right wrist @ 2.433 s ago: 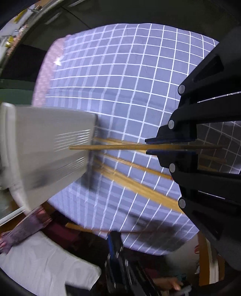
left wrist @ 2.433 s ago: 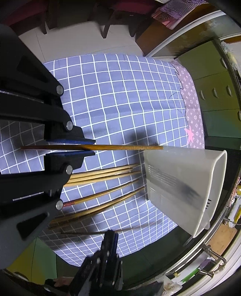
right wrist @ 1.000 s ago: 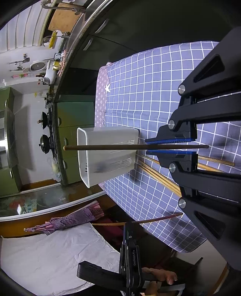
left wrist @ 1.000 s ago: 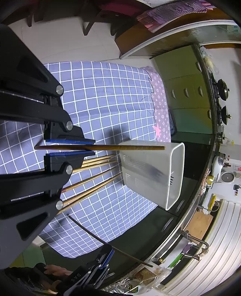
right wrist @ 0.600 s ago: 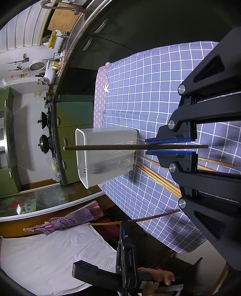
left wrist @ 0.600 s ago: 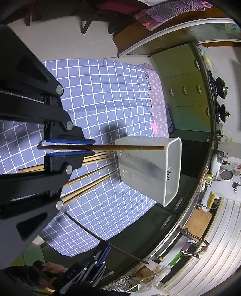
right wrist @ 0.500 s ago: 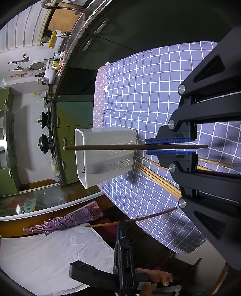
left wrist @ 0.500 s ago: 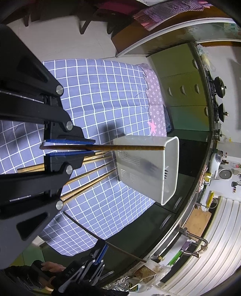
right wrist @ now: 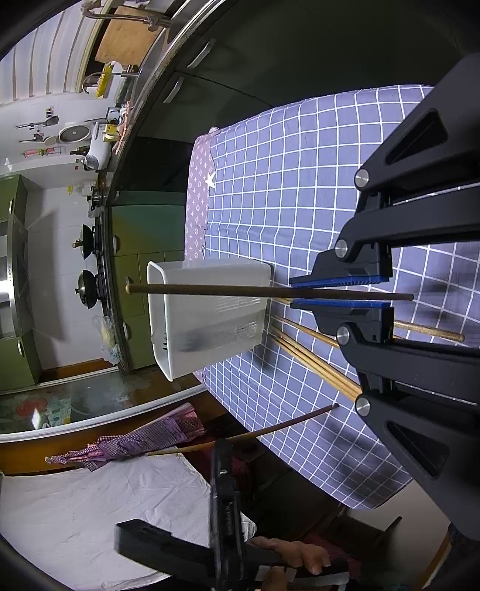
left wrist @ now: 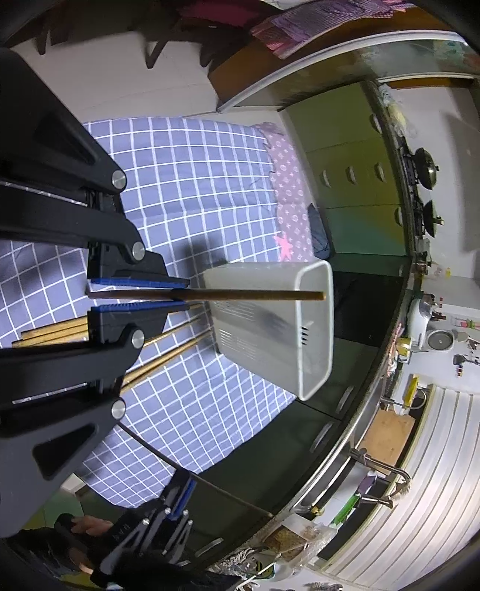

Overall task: Organize utensils
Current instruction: 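Lift the chopstick upright with the left tool toward the holder, then lower the chopstick into the white holder and open the left tool, then close the right tool on a wooden chopstick on the cloth, then lift the chopstick upright and drop it into the holder with the right tool, then move both tools back over the remaining chopsticks, then close the left tool on a wooden chopstick and lift it upright, then close the right tool on a chopstick and lift it upright while the left tool holds its chopstick, then lower the left tool's chopstick into the white holder and open the left tool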

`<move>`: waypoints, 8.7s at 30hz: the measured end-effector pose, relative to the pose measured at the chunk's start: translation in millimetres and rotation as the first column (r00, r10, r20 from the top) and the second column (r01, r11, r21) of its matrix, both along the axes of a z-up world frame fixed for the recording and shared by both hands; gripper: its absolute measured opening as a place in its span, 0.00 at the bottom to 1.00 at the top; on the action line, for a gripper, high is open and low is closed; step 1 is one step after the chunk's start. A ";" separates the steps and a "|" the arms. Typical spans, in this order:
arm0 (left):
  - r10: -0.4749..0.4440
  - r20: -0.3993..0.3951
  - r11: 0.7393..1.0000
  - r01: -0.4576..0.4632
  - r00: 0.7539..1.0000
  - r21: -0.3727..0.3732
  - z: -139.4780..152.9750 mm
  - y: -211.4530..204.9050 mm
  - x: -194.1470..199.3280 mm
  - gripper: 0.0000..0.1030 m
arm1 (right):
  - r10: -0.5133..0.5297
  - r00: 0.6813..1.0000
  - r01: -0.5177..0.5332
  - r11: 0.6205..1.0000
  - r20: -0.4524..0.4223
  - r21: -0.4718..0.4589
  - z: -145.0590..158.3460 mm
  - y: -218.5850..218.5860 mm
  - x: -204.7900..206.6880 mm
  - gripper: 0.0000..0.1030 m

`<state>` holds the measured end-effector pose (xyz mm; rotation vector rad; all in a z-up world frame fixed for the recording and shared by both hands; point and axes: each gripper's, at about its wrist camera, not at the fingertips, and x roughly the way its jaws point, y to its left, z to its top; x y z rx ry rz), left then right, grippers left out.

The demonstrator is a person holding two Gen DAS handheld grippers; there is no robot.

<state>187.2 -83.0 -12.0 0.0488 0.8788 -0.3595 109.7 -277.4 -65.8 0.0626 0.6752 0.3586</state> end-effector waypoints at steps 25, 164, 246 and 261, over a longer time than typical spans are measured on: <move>0.073 0.254 0.997 -0.064 0.964 -0.044 94.7 -39.3 96.6 0.07 | 0.002 1.000 -0.002 1.000 0.003 0.005 1.8 -5.2 -3.4 0.07; 0.089 -0.531 0.969 0.050 0.843 0.241 -147.8 -66.1 80.6 0.07 | 0.091 0.864 -0.119 0.993 -0.494 -0.026 -60.3 -33.6 80.4 0.35; 0.013 -0.003 0.998 -0.012 1.000 0.059 -17.8 5.1 -22.1 0.06 | 0.103 0.985 -0.105 0.994 -0.141 -0.005 15.3 1.7 15.3 0.07; -0.024 0.021 0.998 0.023 0.999 0.056 1.8 -14.8 -11.9 0.06 | 0.100 0.989 -0.100 0.995 -0.111 0.001 24.7 -4.3 13.7 0.07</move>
